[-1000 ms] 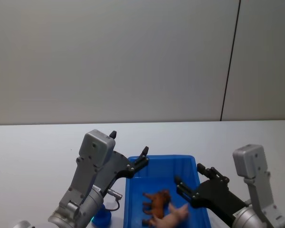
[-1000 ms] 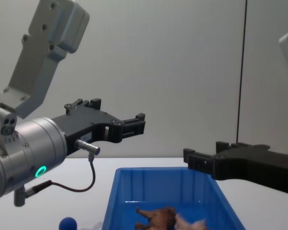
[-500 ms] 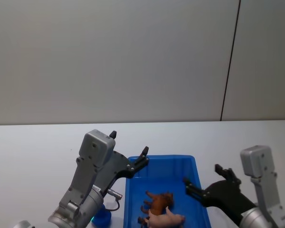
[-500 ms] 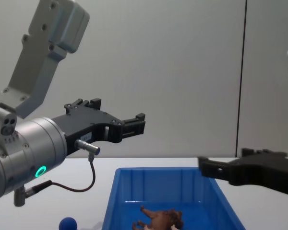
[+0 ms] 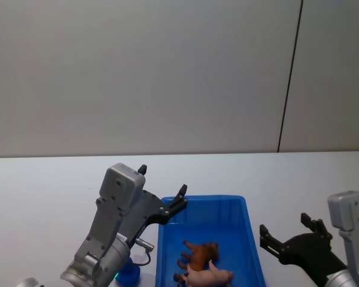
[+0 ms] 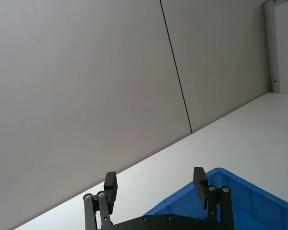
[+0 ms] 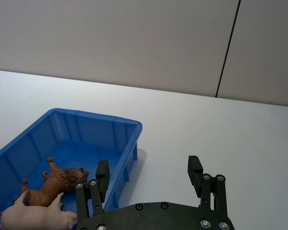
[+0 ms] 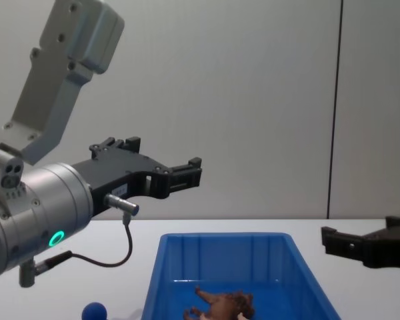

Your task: Pick up the two dolls from the table and place them into the box.

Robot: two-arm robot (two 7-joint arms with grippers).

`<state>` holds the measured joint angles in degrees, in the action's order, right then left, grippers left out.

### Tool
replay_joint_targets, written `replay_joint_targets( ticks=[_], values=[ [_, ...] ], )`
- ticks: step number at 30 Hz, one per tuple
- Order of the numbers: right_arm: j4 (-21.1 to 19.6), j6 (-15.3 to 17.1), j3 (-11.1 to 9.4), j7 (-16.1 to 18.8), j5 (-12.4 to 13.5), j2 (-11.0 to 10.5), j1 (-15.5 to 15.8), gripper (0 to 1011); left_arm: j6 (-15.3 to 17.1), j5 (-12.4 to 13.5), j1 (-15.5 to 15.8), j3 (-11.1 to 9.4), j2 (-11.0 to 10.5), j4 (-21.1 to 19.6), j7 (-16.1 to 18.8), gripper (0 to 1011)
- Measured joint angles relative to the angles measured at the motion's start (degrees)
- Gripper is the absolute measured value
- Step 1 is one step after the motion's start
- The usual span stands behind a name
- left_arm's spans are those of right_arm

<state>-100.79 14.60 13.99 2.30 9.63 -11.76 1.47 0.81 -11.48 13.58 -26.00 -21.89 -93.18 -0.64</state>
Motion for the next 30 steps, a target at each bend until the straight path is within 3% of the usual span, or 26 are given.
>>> replay_joint_targets(
  ticks=[10, 30],
  values=[
    [-0.7, 0.1, -0.4, -1.7, 0.2, -0.5, 0.9, 1001, 2.1, -1.4, -0.6, 0.6, -0.8, -0.9, -0.2, 1001],
    [-1.1, 0.1, -0.7, -2.8, 0.4, -0.8, 1.5, 1001, 11.3, -9.6, -4.7, 3.2, -5.5, -5.1, -0.3, 1002]
  ],
)
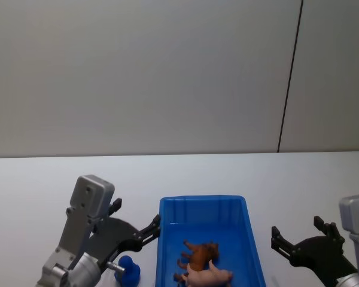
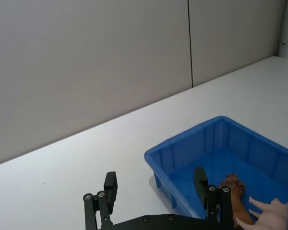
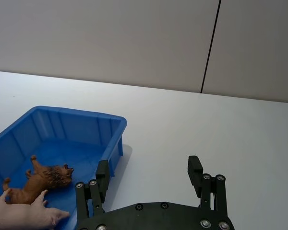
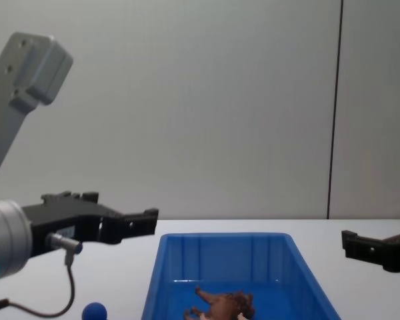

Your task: Pick up the two dolls from the table and place them into the box.

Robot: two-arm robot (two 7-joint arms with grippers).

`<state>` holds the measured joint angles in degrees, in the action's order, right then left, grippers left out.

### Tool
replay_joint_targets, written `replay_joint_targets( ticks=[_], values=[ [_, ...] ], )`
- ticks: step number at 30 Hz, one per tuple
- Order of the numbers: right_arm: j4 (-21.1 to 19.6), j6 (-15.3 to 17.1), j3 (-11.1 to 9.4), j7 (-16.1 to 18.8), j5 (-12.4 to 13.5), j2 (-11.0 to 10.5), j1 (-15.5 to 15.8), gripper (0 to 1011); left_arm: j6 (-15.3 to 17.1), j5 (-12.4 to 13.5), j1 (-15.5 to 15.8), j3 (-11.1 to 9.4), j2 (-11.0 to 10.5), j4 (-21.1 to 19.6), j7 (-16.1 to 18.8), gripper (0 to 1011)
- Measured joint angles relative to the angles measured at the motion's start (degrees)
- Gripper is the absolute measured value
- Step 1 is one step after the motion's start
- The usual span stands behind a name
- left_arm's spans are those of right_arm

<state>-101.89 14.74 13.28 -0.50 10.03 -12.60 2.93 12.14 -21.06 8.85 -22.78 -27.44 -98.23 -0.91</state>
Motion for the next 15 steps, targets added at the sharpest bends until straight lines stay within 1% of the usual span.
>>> replay_joint_targets(
  ticks=[7, 15],
  values=[
    [-0.1, 0.0, 0.0, -0.1, 0.0, 0.0, 0.1, 1001, 1.9, -2.1, -1.3, 0.7, -1.2, -0.2, 0.0, 1002],
    [-0.1, 0.0, -0.1, -0.2, 0.0, -0.1, 0.1, 1001, 3.6, -2.9, -1.8, 1.0, -1.6, 1.1, -0.4, 1002]
  ],
)
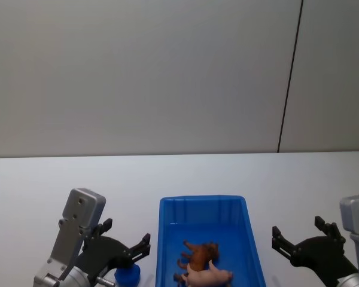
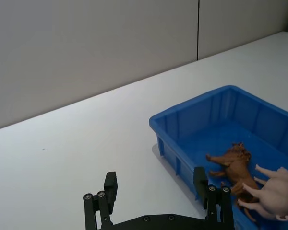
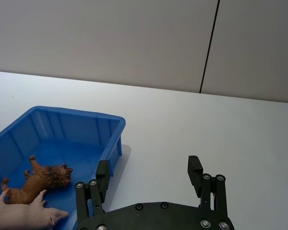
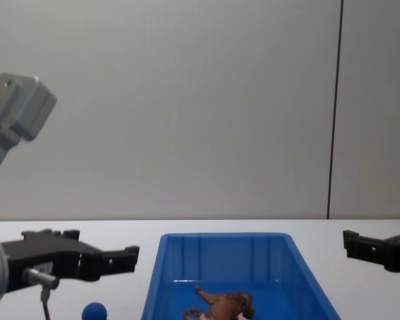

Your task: Pick up the two dolls from the table and place them into the box.

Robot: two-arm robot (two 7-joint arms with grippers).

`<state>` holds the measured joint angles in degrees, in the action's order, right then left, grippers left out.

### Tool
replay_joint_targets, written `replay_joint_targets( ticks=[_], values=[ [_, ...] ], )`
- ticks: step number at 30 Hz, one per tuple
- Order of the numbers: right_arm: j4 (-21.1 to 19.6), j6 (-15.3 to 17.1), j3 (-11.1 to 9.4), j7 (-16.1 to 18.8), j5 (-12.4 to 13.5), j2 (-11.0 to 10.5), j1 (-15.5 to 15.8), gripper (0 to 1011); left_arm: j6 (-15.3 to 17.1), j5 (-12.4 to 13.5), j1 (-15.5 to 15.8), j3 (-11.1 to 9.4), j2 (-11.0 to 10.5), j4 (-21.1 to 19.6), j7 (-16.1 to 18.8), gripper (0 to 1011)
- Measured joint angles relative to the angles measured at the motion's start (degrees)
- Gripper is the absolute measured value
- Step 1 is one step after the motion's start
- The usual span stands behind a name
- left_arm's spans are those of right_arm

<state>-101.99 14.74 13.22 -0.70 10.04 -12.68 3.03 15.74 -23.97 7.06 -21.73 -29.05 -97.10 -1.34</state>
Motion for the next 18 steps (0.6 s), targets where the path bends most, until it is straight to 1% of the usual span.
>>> replay_joint_targets(
  ticks=[18],
  values=[
    [0.0, 0.0, 0.0, -0.1, 0.0, 0.0, 0.0, 1001, 2.4, 0.2, 0.5, 0.0, 0.7, 4.2, -2.9, 1002]
  ],
)
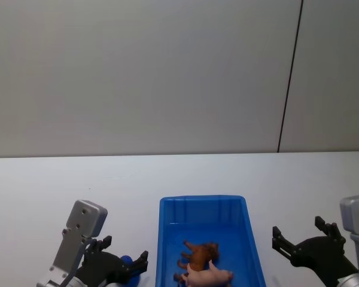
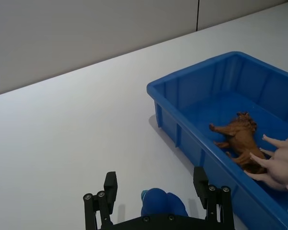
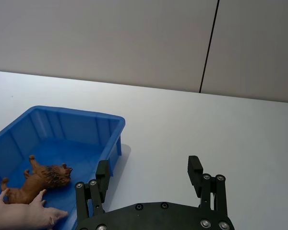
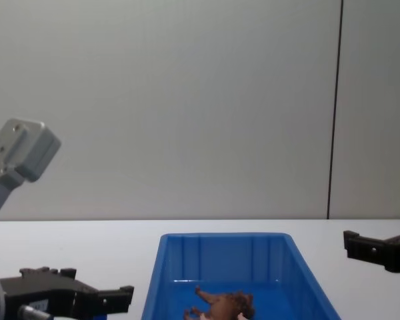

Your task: Pick up the two dolls from the table and place them into the box.

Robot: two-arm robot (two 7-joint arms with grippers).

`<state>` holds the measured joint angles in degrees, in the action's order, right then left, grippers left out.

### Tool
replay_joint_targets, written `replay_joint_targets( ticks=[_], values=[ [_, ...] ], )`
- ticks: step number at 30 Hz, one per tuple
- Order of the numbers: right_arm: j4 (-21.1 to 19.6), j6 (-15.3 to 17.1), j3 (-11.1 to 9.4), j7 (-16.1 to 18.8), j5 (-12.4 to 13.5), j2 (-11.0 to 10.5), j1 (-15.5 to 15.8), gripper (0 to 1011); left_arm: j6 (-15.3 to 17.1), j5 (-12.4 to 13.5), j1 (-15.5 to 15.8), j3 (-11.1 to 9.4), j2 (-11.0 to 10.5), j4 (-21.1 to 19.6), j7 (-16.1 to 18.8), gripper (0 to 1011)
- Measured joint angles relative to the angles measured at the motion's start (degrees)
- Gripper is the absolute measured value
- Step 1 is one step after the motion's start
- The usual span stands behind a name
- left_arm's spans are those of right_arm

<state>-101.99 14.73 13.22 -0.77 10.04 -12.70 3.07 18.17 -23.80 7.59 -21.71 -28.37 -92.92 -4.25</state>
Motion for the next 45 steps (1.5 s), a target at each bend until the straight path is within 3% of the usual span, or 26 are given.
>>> replay_joint_targets(
  ticks=[3, 8, 27, 45],
  values=[
    [0.0, 0.0, 0.0, 0.0, 0.0, 0.0, 0.0, 1001, 0.2, 0.1, 0.1, 0.0, 0.1, 0.4, -0.5, 997],
    [0.0, 0.0, 0.0, 0.0, 0.0, 0.0, 0.0, 1001, 0.8, 0.2, 0.2, -0.1, 0.4, 1.4, -1.5, 892],
    [0.0, 0.0, 0.0, 0.0, 0.0, 0.0, 0.0, 1001, 1.6, 0.8, 0.1, -0.2, 0.7, 2.8, -2.6, 302],
    [0.0, 0.0, 0.0, 0.0, 0.0, 0.0, 0.0, 1001, -5.5, 3.1, 0.0, 0.4, 0.8, 0.1, -1.9, 184]
  ],
)
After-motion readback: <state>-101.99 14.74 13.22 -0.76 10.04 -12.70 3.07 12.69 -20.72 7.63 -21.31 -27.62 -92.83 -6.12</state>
